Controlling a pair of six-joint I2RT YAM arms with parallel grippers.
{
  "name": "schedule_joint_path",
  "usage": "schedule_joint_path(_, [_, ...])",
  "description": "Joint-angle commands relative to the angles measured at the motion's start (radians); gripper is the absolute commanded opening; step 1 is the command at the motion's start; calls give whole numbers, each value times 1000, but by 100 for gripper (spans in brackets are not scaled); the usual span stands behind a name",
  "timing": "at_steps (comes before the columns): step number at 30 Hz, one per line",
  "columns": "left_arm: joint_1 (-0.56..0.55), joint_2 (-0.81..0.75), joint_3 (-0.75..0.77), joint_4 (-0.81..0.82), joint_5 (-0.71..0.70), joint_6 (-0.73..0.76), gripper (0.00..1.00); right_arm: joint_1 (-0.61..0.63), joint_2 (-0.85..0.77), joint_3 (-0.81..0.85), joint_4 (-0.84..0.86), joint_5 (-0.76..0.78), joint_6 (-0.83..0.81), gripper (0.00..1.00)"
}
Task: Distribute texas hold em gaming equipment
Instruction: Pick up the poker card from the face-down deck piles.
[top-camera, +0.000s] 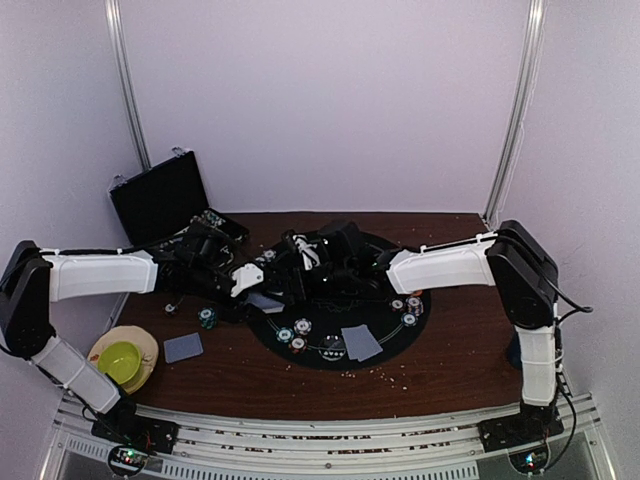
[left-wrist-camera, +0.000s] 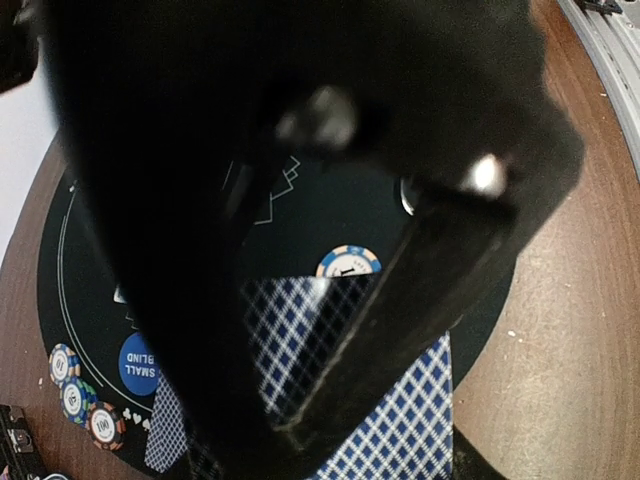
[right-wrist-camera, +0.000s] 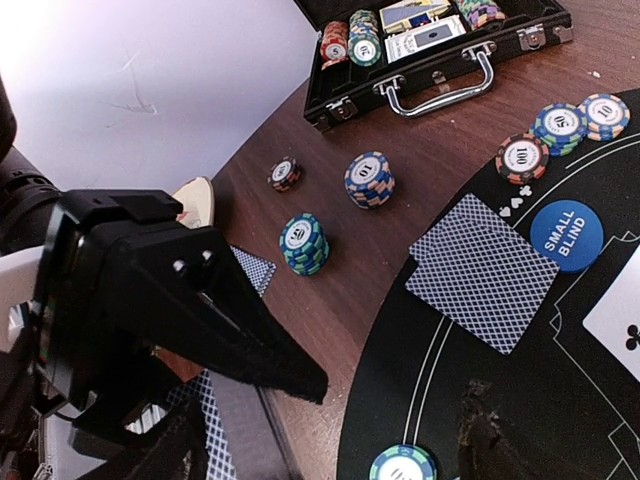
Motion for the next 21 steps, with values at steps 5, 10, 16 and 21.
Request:
schedule_joint_path(5, [-15, -38, -13, -7, 51, 40, 52, 9, 61, 88, -82, 39, -51, 74])
schedule_joint_path(10, [-16, -38, -12, -8, 50, 40, 52, -14, 24, 30, -83, 70, -69, 61])
schedule_joint_path(16, [-16, -38, -11, -9, 51, 37, 52, -34, -16, -24, -90, 88, -86, 47])
schedule_joint_path(21, [-15, -29, -9, -8, 46, 38, 52, -35, -27, -27, -105, 71, -97, 37])
